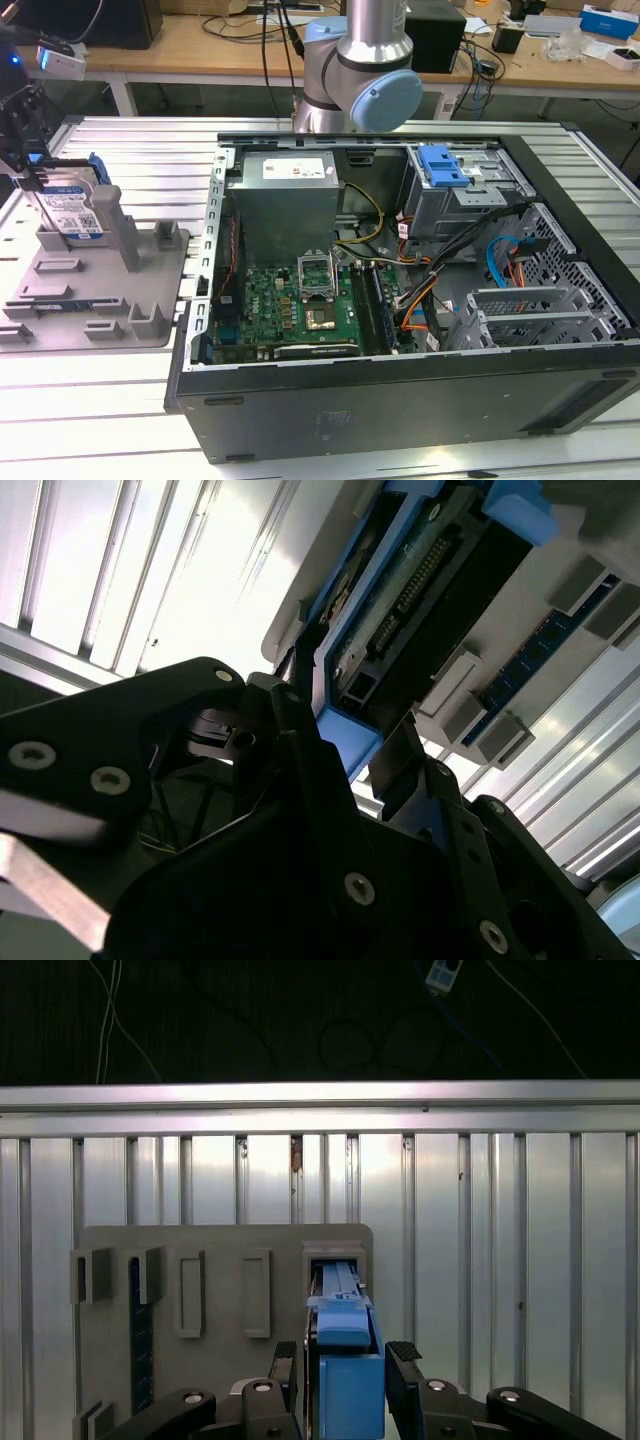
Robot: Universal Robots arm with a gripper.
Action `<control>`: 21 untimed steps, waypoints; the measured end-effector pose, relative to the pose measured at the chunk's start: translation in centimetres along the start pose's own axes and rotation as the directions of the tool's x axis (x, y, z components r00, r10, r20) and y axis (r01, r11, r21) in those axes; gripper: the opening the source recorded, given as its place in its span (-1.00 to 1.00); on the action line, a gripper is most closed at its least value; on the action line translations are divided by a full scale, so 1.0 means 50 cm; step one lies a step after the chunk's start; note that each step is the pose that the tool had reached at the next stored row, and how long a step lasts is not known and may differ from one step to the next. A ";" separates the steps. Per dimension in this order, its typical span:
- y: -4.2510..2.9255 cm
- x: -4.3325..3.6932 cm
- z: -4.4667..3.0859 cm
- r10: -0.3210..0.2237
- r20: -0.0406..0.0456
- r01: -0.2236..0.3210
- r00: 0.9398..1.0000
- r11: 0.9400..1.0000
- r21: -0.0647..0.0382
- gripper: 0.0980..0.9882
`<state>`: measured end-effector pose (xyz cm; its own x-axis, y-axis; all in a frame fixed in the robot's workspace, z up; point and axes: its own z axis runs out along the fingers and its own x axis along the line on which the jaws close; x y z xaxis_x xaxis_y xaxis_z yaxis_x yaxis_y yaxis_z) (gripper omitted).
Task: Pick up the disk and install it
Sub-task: 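Pick up the disk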
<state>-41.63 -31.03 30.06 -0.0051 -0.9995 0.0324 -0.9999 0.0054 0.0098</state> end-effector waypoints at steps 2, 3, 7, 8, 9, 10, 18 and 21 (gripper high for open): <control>0.000 0.000 0.000 0.000 0.000 0.000 1.000 1.000 0.000 -0.14; 0.000 0.000 0.000 0.000 0.000 0.000 1.000 1.000 0.000 -0.17; 0.000 0.000 0.000 0.000 0.000 0.000 1.000 1.000 0.000 -0.33; 0.000 0.000 0.000 0.000 0.000 0.000 1.000 1.000 0.000 -0.33; 0.000 0.000 0.000 0.000 0.000 0.000 1.000 1.000 0.000 -0.33; 0.000 0.001 0.001 0.000 0.000 0.000 1.000 1.000 0.000 -0.33; 0.000 0.002 0.004 0.000 -0.001 0.000 1.000 1.000 -0.001 -0.40; 0.000 0.002 0.004 0.000 -0.001 0.000 1.000 1.000 -0.001 -0.40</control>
<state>-41.63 -31.15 29.87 -0.0050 -0.9994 0.0336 -0.9999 0.0054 0.0107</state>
